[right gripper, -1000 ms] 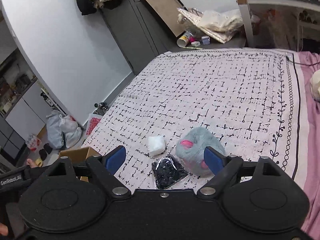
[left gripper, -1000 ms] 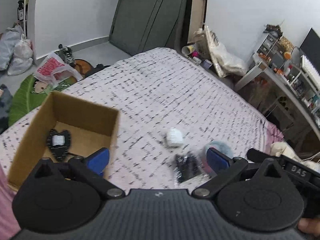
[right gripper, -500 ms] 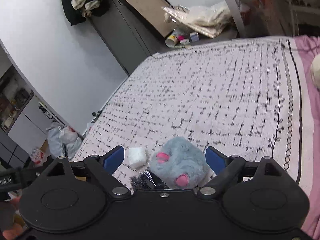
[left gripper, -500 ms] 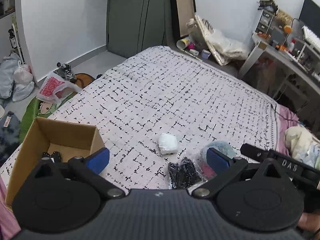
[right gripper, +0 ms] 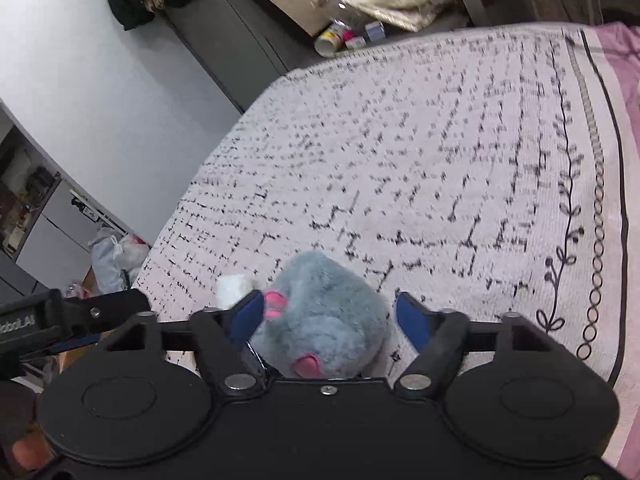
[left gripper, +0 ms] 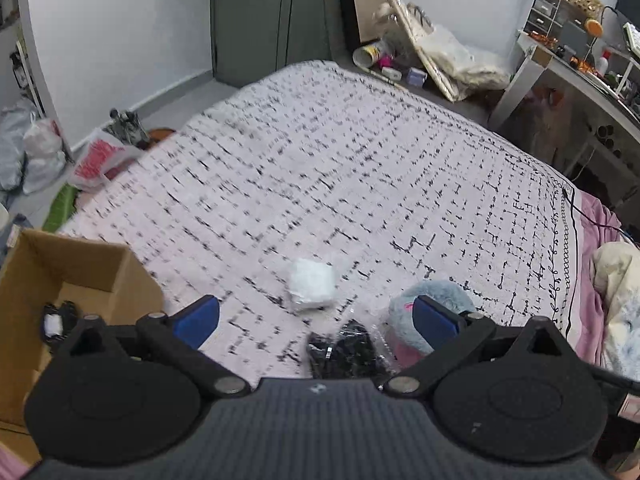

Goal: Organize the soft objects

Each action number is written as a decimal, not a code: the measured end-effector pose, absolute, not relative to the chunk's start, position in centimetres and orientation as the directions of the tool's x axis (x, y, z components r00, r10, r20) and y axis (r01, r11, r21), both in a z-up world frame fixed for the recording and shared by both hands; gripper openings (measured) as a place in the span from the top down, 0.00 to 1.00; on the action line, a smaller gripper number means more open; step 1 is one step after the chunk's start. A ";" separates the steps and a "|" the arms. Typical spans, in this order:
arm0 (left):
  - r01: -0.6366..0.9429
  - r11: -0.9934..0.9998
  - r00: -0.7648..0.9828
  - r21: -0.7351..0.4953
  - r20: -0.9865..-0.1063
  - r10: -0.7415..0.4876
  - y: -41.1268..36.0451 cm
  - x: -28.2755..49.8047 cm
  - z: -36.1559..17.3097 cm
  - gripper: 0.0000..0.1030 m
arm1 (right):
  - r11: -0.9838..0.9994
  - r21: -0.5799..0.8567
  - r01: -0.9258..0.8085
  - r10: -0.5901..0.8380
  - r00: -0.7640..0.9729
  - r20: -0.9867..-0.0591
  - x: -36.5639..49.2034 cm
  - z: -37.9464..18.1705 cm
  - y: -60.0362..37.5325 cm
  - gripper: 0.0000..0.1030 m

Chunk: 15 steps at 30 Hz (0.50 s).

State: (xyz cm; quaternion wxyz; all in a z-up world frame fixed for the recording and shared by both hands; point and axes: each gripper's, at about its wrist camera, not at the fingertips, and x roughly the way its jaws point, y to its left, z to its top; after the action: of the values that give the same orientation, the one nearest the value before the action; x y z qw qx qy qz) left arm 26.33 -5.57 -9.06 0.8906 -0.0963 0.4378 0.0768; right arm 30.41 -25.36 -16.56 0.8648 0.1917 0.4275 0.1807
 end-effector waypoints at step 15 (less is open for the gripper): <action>-0.226 0.962 0.565 -0.156 -0.825 -0.001 -9.1 28.4 -12.7 0.40 | 0.793 0.597 -0.123 0.564 0.520 -0.642 29.6 -18.1 -27.9 0.71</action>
State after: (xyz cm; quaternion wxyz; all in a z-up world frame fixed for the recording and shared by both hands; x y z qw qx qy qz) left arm 28.36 -9.06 -12.68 0.8761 -0.1229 0.4617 0.0641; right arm 29.57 -27.89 -18.08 0.8357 0.2476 0.4449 0.2057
